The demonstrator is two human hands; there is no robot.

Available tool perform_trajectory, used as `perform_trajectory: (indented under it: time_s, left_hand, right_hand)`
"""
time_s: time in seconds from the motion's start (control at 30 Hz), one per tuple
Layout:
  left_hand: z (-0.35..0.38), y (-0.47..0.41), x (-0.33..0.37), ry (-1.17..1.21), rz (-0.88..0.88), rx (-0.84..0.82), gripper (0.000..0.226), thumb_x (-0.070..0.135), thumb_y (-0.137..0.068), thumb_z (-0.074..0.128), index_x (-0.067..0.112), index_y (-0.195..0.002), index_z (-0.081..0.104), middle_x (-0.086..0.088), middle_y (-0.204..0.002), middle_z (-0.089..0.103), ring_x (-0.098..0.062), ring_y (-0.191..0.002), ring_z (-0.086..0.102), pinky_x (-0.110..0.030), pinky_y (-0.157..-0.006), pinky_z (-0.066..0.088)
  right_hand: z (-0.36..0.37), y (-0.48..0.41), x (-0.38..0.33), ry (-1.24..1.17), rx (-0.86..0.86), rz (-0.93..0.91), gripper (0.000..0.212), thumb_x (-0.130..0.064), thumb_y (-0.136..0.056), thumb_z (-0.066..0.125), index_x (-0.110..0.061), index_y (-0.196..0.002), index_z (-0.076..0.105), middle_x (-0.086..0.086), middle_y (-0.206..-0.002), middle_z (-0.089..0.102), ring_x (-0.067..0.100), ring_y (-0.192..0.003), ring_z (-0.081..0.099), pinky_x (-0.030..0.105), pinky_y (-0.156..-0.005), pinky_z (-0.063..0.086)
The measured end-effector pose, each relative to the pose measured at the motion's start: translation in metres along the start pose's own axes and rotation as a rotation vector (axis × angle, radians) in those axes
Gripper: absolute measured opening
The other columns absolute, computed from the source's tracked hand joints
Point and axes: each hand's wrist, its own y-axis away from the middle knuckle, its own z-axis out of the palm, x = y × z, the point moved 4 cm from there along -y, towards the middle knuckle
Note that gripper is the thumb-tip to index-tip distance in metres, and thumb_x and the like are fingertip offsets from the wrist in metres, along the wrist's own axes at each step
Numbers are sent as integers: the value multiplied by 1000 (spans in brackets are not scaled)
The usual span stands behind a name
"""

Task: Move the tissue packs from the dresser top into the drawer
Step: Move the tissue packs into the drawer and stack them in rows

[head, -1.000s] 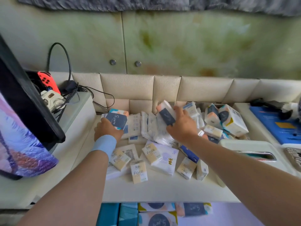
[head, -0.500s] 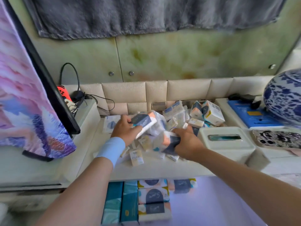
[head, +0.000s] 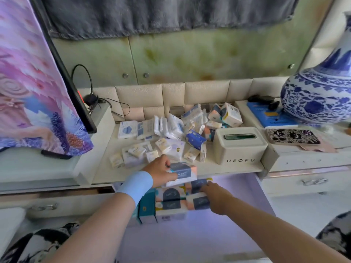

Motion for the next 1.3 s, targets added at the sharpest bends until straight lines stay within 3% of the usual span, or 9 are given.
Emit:
perform_trajectory:
  time_s: [0.13, 0.47, 0.6, 0.73, 0.83, 0.93, 1.03, 1.13, 1.3]
  left_hand:
    - [14, 8, -3, -19, -14, -51, 44, 46, -76, 64, 26, -110, 43, 4, -112, 52, -21, -100, 56, -36, -84, 45]
    - [37, 7, 0, -8, -48, -158, 44, 43, -75, 67, 29, -111, 44, 4, -114, 54, -23, -104, 57, -38, -87, 48]
    - [54, 0, 14, 87, -55, -218, 44, 42, -76, 67, 29, -113, 47, 3, -117, 53, -22, -106, 55, -35, -86, 45]
    - [74, -6, 29, 198, -66, -265, 47, 52, -65, 64, 31, -106, 56, -2, -111, 60, -24, -100, 59, -39, -89, 48]
    - [92, -7, 36, 301, -109, -378, 37, 47, -73, 62, 21, -100, 60, -10, -94, 60, -28, -79, 62, -36, -79, 53]
    - [105, -11, 42, -48, 1, -438, 26, 36, -87, 52, 17, -99, 65, -8, -101, 58, -24, -85, 58, -34, -83, 50]
    - [108, -12, 46, -472, 176, -280, 25, 32, -89, 50, 28, -107, 67, -2, -114, 58, -25, -98, 57, -32, -83, 48]
    - [114, -16, 39, -549, 280, -210, 41, 44, -90, 52, 31, -128, 54, 0, -133, 47, -25, -124, 45, -39, -98, 43]
    - [130, -13, 22, -695, 301, -259, 79, 54, -83, 62, 34, -151, 27, -2, -157, 21, -27, -141, 23, -48, -109, 35]
  right_hand:
    - [8, 3, 19, 112, 87, 174, 46, -21, -93, 58, -15, -135, 39, 6, -129, 50, 26, -112, 58, 32, -77, 45]
    - [4, -4, 34, -419, 89, 344, 58, -16, -94, 55, -13, -144, 26, 11, -125, 55, 23, -106, 56, 28, -82, 47]
    - [-19, 10, 32, -461, 178, 127, 64, -8, -83, 58, -22, -141, 33, 7, -136, 48, 27, -110, 56, 36, -90, 50]
    - [-24, 34, 24, -414, 38, -131, 93, -8, -73, 65, -31, -149, 16, -1, -140, 36, 27, -114, 53, 29, -83, 48]
    - [-24, 41, 30, -347, 44, -148, 77, -22, -70, 74, -30, -136, 35, -2, -125, 47, 20, -97, 57, 27, -74, 51]
    - [-17, 45, 37, -217, -45, -95, 54, -30, -72, 77, -27, -120, 53, -6, -108, 57, 16, -93, 55, 19, -67, 42]
    - [5, 45, 45, -130, -121, -58, 51, -31, -75, 78, -27, -121, 57, -3, -119, 62, 18, -104, 57, 25, -83, 45]
    - [22, 38, 48, -187, -62, 31, 51, -27, -79, 75, -26, -126, 55, 0, -124, 60, 20, -109, 58, 29, -92, 47]
    - [38, 21, 44, -630, 43, 268, 56, -17, -84, 73, -21, -126, 37, 4, -113, 56, 18, -91, 58, 31, -75, 57]
